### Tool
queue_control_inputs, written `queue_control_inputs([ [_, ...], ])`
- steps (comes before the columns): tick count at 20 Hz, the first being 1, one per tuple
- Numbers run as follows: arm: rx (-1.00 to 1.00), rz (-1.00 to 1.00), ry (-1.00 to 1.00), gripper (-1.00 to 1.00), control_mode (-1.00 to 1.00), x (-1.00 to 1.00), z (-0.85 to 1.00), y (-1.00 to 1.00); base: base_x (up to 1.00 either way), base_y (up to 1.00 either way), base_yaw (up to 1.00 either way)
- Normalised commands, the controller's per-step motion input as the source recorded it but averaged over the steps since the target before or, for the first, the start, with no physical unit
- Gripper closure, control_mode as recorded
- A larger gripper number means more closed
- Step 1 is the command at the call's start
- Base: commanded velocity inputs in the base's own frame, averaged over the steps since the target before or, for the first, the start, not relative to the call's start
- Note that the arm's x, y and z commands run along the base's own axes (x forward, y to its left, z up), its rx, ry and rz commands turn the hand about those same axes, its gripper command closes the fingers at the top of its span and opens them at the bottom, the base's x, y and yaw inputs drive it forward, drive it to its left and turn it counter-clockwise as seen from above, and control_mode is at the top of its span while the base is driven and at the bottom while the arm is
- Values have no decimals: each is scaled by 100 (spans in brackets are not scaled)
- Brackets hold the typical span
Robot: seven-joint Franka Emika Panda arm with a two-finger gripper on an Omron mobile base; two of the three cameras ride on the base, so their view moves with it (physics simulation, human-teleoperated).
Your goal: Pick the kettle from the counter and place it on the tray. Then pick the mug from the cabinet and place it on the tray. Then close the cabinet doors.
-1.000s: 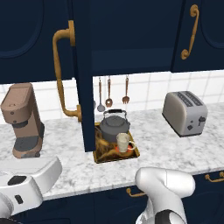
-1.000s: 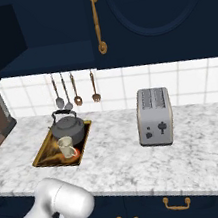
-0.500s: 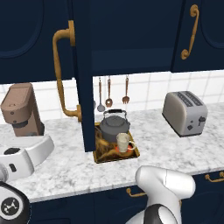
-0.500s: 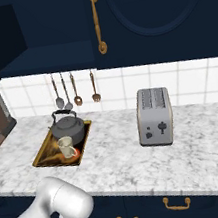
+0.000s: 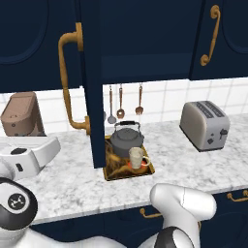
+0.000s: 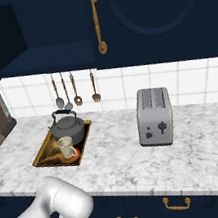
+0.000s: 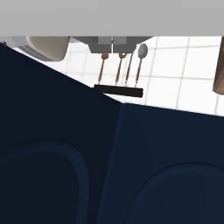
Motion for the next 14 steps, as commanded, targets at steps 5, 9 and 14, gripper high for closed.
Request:
queue_control_inputs([
  [5, 0, 0, -4, 100, -100, 58, -2, -13, 0, 0, 0],
  [9, -1, 0, -10, 100, -100, 6, 0, -38, 0, 0, 0],
  [14, -2, 0, -16, 100, -100, -26, 10, -66, 0, 0, 0],
])
